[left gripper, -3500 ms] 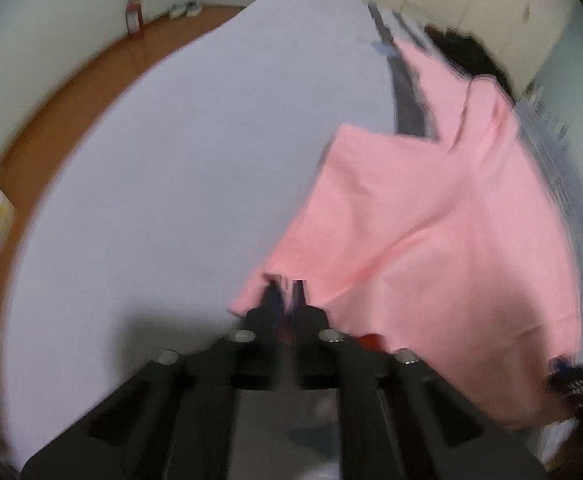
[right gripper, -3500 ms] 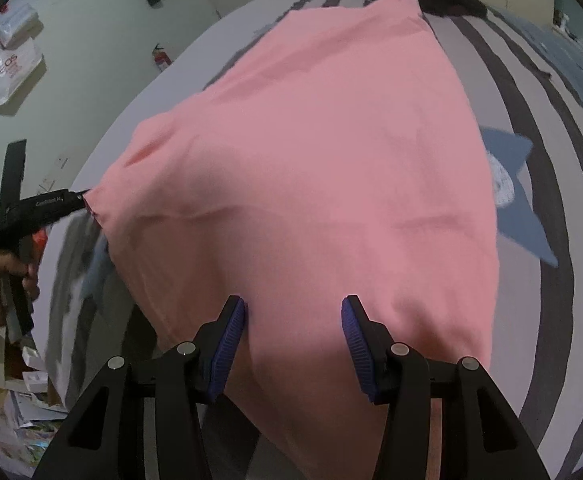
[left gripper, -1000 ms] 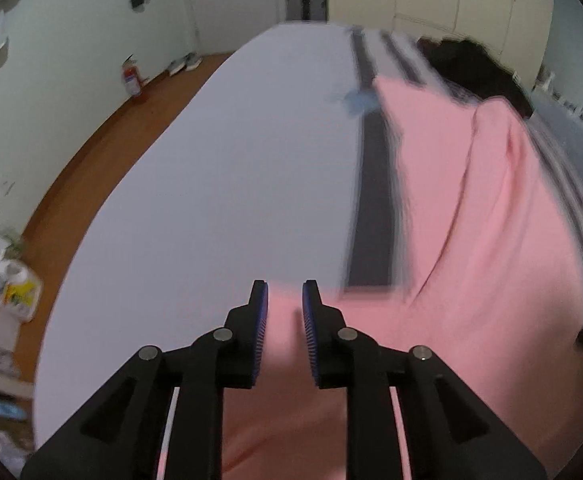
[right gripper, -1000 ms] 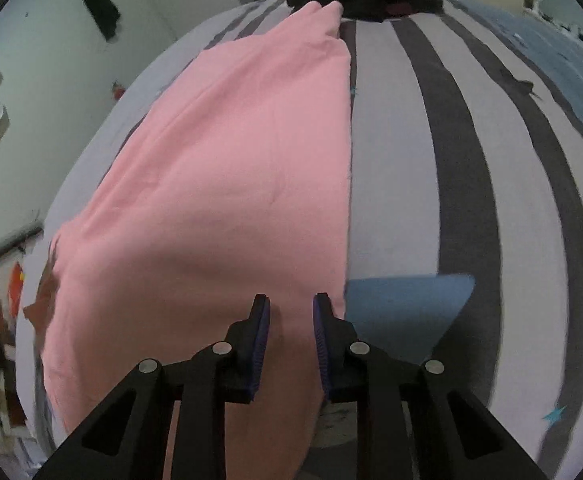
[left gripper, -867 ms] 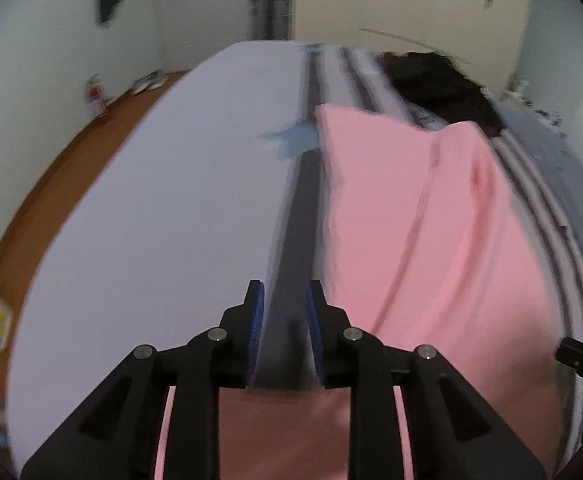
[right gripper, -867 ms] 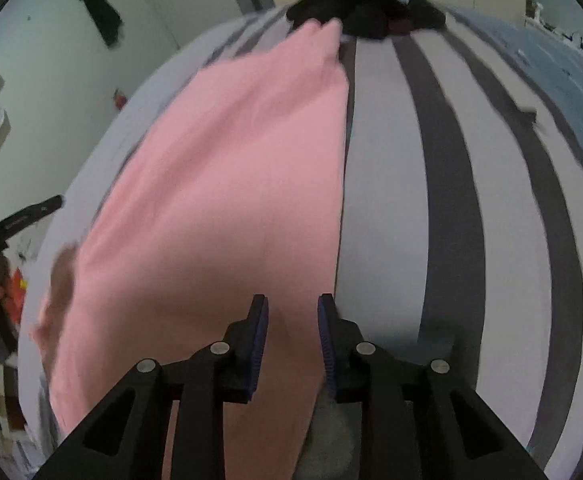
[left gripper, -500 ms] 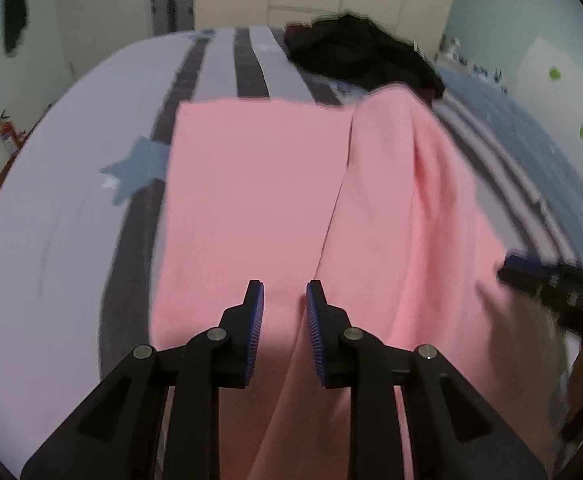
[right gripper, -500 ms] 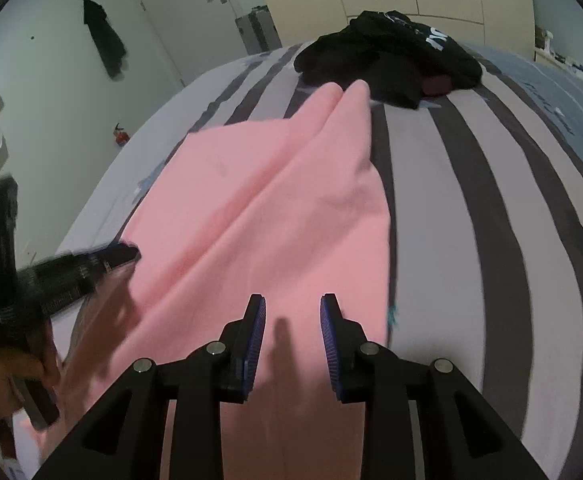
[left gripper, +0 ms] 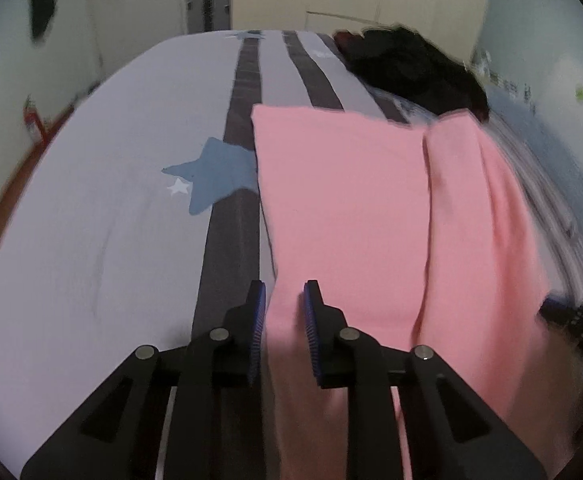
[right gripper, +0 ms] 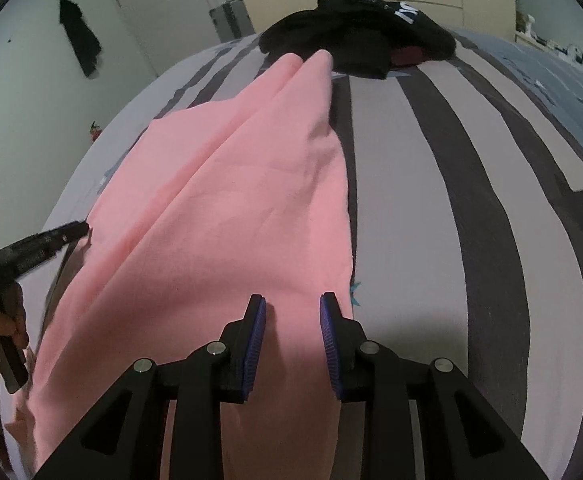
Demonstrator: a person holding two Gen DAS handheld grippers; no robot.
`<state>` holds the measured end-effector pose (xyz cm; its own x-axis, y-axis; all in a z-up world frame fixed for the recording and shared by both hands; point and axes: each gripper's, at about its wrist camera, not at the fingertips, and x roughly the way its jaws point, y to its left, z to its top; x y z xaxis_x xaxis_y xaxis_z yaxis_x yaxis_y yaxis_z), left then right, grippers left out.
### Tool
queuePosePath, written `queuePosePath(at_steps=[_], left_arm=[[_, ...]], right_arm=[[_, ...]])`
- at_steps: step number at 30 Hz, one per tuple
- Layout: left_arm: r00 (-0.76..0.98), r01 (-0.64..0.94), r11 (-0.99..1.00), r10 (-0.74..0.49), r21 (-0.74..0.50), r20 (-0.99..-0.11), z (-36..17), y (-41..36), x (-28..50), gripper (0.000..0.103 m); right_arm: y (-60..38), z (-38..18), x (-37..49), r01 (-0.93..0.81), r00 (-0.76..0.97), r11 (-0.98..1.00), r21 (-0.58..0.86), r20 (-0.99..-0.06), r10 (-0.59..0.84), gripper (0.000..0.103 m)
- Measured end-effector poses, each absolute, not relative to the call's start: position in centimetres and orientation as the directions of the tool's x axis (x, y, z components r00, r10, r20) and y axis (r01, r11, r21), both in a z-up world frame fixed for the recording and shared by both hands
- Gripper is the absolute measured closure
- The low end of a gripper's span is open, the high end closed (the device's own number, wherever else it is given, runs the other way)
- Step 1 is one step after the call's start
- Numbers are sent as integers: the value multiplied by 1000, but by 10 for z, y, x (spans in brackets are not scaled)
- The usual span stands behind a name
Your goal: Fold clothes
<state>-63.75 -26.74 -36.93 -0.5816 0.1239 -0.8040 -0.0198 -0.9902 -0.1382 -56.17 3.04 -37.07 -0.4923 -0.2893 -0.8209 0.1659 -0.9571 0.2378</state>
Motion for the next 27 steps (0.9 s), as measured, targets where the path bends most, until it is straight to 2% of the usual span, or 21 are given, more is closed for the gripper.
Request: queuePosePath(at_steps=[2, 4, 6, 10, 15, 17, 19, 21, 26, 27], left_arm=[[-581, -17, -975, 189, -221, -792, -365, -268, -646, 75], [-572, -48, -964, 240, -261, -784, -364, -256, -660, 59], [-562, -89, -946, 305, -311, -769, -364, -239, -672, 54], [-536, -151, -931, 359, -331, -764, -363, -209, -677, 53], [-481, -168, -941, 338, -293, -809, -377, -186, -677, 54], [-473, -173, -940, 340, -292, -813, -378, -184, -670, 60], [-478, -186, -933, 359, -307, -802, -375, -183, -662, 86], [-495, -225, -935, 352, -275, -795, -367, -174, -656, 95], [-526, -307, -914, 396, -266, -753, -343, -138, -639, 98], [-517, -331, -900, 424, -282, -744, -339, -126, -632, 101]], right_arm=[[29, -370, -561, 154, -492, -960, 235, -824, -281, 77], [27, -368, -562, 144, -490, -963, 230, -828, -271, 77], [26, -365, -564, 133, -495, -963, 233, -826, -268, 77], [25, -362, -568, 126, -506, -964, 234, -821, -265, 77], [21, -360, -575, 127, -516, -967, 221, -818, -255, 77], [20, -358, -579, 125, -524, -969, 214, -815, -248, 73], [21, -355, -581, 121, -532, -968, 220, -809, -250, 70], [24, -351, -584, 118, -543, -968, 220, -802, -249, 70], [39, -341, -585, 100, -563, -969, 224, -791, -241, 70], [46, -340, -584, 89, -565, -971, 223, -792, -234, 70]])
